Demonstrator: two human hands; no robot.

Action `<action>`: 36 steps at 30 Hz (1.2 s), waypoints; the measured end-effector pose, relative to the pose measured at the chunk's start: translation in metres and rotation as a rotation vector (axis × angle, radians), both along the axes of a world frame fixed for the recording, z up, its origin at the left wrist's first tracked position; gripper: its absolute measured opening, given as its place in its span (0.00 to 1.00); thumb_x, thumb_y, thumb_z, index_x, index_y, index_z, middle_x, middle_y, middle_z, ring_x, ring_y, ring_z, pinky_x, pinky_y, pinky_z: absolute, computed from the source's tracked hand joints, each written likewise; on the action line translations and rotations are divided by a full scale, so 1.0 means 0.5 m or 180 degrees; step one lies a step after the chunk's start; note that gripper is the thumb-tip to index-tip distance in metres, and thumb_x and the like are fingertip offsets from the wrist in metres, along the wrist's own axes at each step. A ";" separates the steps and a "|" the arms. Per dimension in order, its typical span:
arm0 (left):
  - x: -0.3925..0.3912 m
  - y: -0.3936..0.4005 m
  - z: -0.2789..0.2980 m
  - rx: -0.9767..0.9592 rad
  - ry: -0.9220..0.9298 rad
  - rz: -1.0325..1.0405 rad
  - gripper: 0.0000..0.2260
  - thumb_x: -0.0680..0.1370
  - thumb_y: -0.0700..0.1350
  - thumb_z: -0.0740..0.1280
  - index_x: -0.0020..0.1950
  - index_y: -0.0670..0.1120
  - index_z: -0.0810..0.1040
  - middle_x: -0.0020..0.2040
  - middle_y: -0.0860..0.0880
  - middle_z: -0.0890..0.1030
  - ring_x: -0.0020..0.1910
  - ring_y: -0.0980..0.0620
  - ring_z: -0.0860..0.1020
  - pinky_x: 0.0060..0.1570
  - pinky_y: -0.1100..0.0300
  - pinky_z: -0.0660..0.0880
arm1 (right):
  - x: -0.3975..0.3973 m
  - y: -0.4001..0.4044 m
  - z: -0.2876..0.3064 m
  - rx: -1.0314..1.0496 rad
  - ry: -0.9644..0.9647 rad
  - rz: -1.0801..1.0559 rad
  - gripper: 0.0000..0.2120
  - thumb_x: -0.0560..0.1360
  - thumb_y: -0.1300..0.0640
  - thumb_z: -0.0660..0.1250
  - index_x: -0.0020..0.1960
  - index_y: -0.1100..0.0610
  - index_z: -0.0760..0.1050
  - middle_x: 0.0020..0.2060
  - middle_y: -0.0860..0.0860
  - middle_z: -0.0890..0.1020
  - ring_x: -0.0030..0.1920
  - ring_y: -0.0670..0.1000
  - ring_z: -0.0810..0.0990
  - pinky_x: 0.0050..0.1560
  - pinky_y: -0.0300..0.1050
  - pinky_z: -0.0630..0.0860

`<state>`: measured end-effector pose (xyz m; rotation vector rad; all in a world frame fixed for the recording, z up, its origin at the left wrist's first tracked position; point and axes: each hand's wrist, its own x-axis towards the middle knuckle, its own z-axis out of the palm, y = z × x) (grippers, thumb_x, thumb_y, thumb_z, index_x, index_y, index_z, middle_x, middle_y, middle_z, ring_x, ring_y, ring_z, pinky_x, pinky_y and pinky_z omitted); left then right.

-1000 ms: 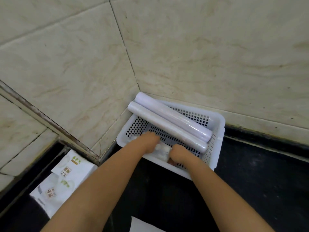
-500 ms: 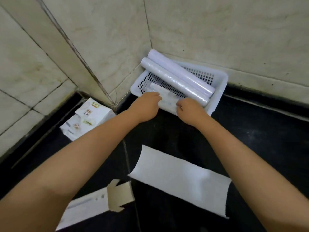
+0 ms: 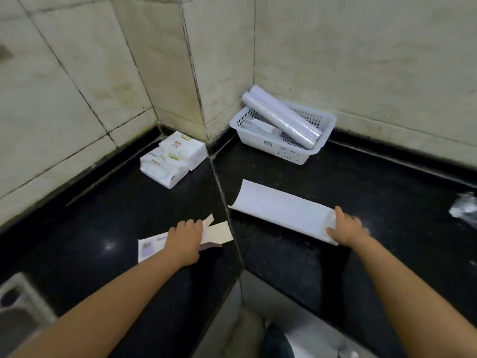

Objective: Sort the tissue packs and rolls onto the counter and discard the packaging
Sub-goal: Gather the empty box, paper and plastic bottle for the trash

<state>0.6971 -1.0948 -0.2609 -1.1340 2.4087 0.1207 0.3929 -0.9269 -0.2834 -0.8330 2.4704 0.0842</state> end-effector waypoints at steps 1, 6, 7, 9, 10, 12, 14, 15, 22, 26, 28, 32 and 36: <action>0.006 0.003 0.002 -0.0085 0.0146 0.0043 0.31 0.76 0.56 0.64 0.73 0.44 0.58 0.69 0.45 0.66 0.68 0.45 0.66 0.65 0.50 0.68 | 0.011 0.013 -0.005 -0.0020 0.0005 -0.0042 0.29 0.77 0.52 0.59 0.73 0.59 0.52 0.70 0.60 0.65 0.70 0.61 0.63 0.70 0.57 0.63; -0.010 0.034 0.023 -0.0231 0.0632 0.0021 0.26 0.73 0.59 0.67 0.63 0.44 0.68 0.62 0.45 0.72 0.61 0.45 0.71 0.56 0.53 0.72 | 0.092 0.042 -0.003 -0.0472 0.0488 0.0056 0.20 0.74 0.55 0.63 0.64 0.60 0.70 0.62 0.60 0.73 0.63 0.60 0.70 0.61 0.52 0.69; -0.020 0.043 0.028 -0.0253 0.0730 0.0010 0.25 0.72 0.57 0.68 0.62 0.44 0.68 0.61 0.45 0.73 0.60 0.45 0.71 0.55 0.53 0.72 | 0.099 0.044 -0.003 -0.0567 0.0542 0.0068 0.20 0.74 0.54 0.64 0.64 0.60 0.71 0.63 0.59 0.72 0.64 0.60 0.69 0.62 0.53 0.69; -0.041 0.062 0.035 -0.0284 0.0868 -0.0008 0.24 0.72 0.54 0.70 0.61 0.44 0.68 0.60 0.44 0.72 0.59 0.45 0.71 0.53 0.54 0.72 | 0.101 0.043 -0.004 -0.0747 0.0563 0.0067 0.24 0.72 0.53 0.66 0.66 0.59 0.68 0.67 0.59 0.67 0.67 0.60 0.64 0.64 0.55 0.66; -0.050 0.071 0.040 -0.0304 0.0917 -0.0019 0.24 0.71 0.53 0.70 0.62 0.44 0.68 0.60 0.44 0.72 0.58 0.45 0.71 0.53 0.54 0.72 | 0.098 0.040 -0.003 -0.0832 0.0557 0.0058 0.27 0.72 0.53 0.68 0.68 0.59 0.65 0.70 0.59 0.63 0.70 0.60 0.60 0.67 0.56 0.64; -0.076 0.087 0.048 -0.0314 0.1015 -0.0040 0.25 0.72 0.51 0.70 0.64 0.44 0.67 0.61 0.44 0.72 0.59 0.45 0.71 0.53 0.55 0.72 | 0.076 0.027 0.003 -0.0842 0.0459 -0.0026 0.36 0.70 0.51 0.70 0.72 0.57 0.56 0.74 0.59 0.55 0.74 0.60 0.52 0.71 0.59 0.57; -0.106 0.102 0.056 -0.0309 0.1150 -0.0029 0.25 0.73 0.51 0.69 0.66 0.44 0.66 0.62 0.44 0.72 0.59 0.44 0.71 0.53 0.54 0.72 | 0.046 0.013 0.006 -0.0591 0.0295 -0.0118 0.38 0.70 0.51 0.70 0.73 0.56 0.54 0.74 0.59 0.56 0.74 0.60 0.53 0.72 0.60 0.54; -0.120 0.108 0.062 -0.0325 0.1229 -0.0014 0.25 0.74 0.51 0.69 0.66 0.44 0.66 0.62 0.44 0.72 0.59 0.44 0.71 0.54 0.54 0.72 | 0.033 0.006 0.006 -0.0513 0.0214 -0.0152 0.32 0.71 0.53 0.69 0.71 0.57 0.59 0.71 0.59 0.63 0.72 0.60 0.59 0.71 0.59 0.57; -0.238 0.165 0.092 -0.0432 0.1448 -0.0087 0.25 0.73 0.51 0.70 0.65 0.44 0.67 0.61 0.44 0.73 0.59 0.44 0.71 0.54 0.53 0.73 | -0.017 0.048 0.024 -0.1702 -0.0253 -0.0270 0.10 0.73 0.63 0.59 0.47 0.62 0.79 0.47 0.60 0.82 0.49 0.59 0.79 0.40 0.44 0.70; -0.353 0.217 0.104 -0.0446 0.1788 -0.0171 0.25 0.72 0.53 0.70 0.65 0.46 0.69 0.62 0.47 0.74 0.59 0.46 0.73 0.55 0.54 0.73 | -0.111 0.159 0.065 -0.2304 -0.0377 -0.0572 0.08 0.72 0.64 0.62 0.42 0.62 0.80 0.42 0.57 0.83 0.42 0.53 0.77 0.39 0.42 0.71; -0.424 0.259 0.112 -0.0403 0.1995 -0.0222 0.26 0.71 0.54 0.71 0.65 0.46 0.69 0.61 0.46 0.75 0.58 0.45 0.73 0.54 0.54 0.72 | -0.169 0.240 0.095 -0.2560 -0.0321 -0.0856 0.08 0.72 0.64 0.62 0.40 0.63 0.80 0.37 0.53 0.80 0.39 0.49 0.74 0.33 0.39 0.68; -0.572 0.367 0.127 -0.0081 0.2291 -0.0337 0.24 0.71 0.55 0.71 0.61 0.45 0.71 0.56 0.45 0.77 0.54 0.45 0.75 0.50 0.53 0.74 | -0.275 0.426 0.133 -0.2745 0.0057 -0.1343 0.06 0.72 0.65 0.65 0.40 0.66 0.80 0.35 0.52 0.77 0.39 0.50 0.73 0.31 0.38 0.62; -0.681 0.480 0.131 0.0130 0.2263 -0.0823 0.23 0.71 0.55 0.71 0.61 0.46 0.72 0.57 0.46 0.77 0.56 0.45 0.75 0.52 0.52 0.75 | -0.336 0.608 0.144 -0.2821 0.0289 -0.1874 0.06 0.72 0.65 0.65 0.40 0.66 0.80 0.35 0.54 0.78 0.39 0.52 0.74 0.40 0.42 0.68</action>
